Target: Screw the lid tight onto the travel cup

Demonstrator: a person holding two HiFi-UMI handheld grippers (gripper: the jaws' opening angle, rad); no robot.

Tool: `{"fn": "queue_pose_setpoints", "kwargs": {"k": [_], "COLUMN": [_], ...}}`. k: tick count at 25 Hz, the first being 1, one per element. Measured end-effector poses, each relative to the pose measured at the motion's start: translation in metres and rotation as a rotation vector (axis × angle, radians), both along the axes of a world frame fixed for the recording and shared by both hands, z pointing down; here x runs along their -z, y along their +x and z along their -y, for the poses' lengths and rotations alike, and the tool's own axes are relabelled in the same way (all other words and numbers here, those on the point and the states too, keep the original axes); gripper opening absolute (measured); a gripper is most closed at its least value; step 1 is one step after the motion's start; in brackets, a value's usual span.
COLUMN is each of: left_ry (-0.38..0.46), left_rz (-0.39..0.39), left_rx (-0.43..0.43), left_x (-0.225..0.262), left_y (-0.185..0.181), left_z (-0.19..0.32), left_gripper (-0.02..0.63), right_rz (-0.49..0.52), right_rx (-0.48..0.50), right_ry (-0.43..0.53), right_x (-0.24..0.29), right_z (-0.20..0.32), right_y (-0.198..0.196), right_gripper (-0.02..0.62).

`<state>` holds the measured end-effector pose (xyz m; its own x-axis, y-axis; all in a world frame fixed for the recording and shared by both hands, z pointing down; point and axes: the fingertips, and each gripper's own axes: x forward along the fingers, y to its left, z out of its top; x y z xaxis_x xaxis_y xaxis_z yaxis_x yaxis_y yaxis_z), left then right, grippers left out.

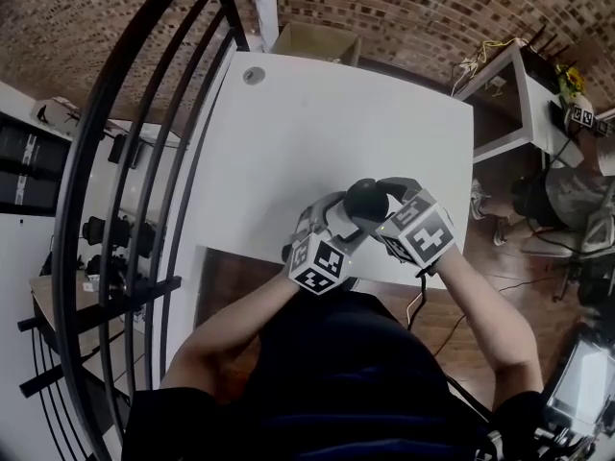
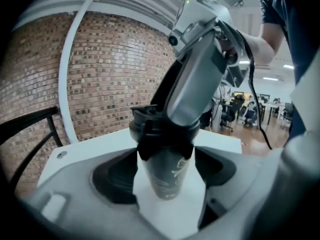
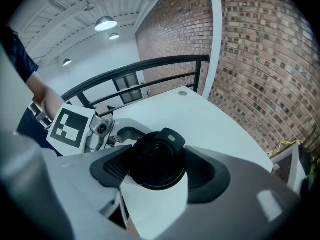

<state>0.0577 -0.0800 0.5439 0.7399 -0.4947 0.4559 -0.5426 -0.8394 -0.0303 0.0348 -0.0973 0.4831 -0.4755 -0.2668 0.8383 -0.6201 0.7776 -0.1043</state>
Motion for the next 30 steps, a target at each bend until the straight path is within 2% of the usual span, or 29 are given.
{"fn": "queue_pose_setpoints", "kwargs": {"k": [2,5,11,13,15,17,20,22,23,25,28,30], "left_ry": [-0.003,-0.036,0.002,-0.009,-0.015,-0.008,0.006,0.002,-0.002,-0.007,-0.008,-0.010], "left_rz": [-0.002,0.001,0.091,0.090,0.066,0.037,0.006,-0.007,-0.010,-0.011,-0.010,-0.006], "left_rx": [-0.018,-0.144,-0.395,-0.429,-0.395,-0.325,-0.231,-0.198,-0.193,-0.196,-0.210,-0.211], "left_x": [-0.005,-0.012,-0.012,-0.012,-0.011,-0.010,-0.011,-0.011,-0.012,-0.012,-0.012,-0.013], "left_y": [-0.004,-0.007,0.003,0.010,0.013,0.013,0.010,0.007,0.007,0.007,0.007,0.007], "left_z": [-0.004,-0.011,0.001,0.000,0.000,-0.001,-0.004,-0.005,-0.005,-0.005,-0.004,-0.002], "left_gripper": [0.365,0.395,0.406,0.403,0.403,0.402,0.400,0.397,0.397,0.397,0.397,0.397], "right_rz": [-0.015,-0.029,-0.032,-0.033,-0.030,-0.018,-0.005,-0.006,-0.008,-0.024,-0.110,-0.120], "right_rx": [0.036,0.146,0.558,0.623,0.579,0.433,0.151,0.043,0.033,0.111,0.371,0.490], "right_ry": [0.025,0.039,0.081,0.082,0.071,0.052,0.033,0.041,0.045,0.038,0.018,-0.005], "right_x": [-0.003,-0.005,-0.004,-0.004,-0.004,-0.003,-0.004,-0.004,-0.005,-0.006,-0.010,-0.013], "right_z": [-0.002,-0.004,-0.016,-0.018,-0.017,-0.016,-0.014,-0.013,-0.013,-0.018,-0.024,-0.021], "right_y": [-0.003,-0.004,-0.010,-0.009,-0.007,-0.006,-0.006,-0.007,-0.008,-0.009,0.000,0.005], "right_gripper": [0.336,0.335,0.336,0.336,0.336,0.336,0.336,0.339,0.343,0.375,0.399,0.399]}}
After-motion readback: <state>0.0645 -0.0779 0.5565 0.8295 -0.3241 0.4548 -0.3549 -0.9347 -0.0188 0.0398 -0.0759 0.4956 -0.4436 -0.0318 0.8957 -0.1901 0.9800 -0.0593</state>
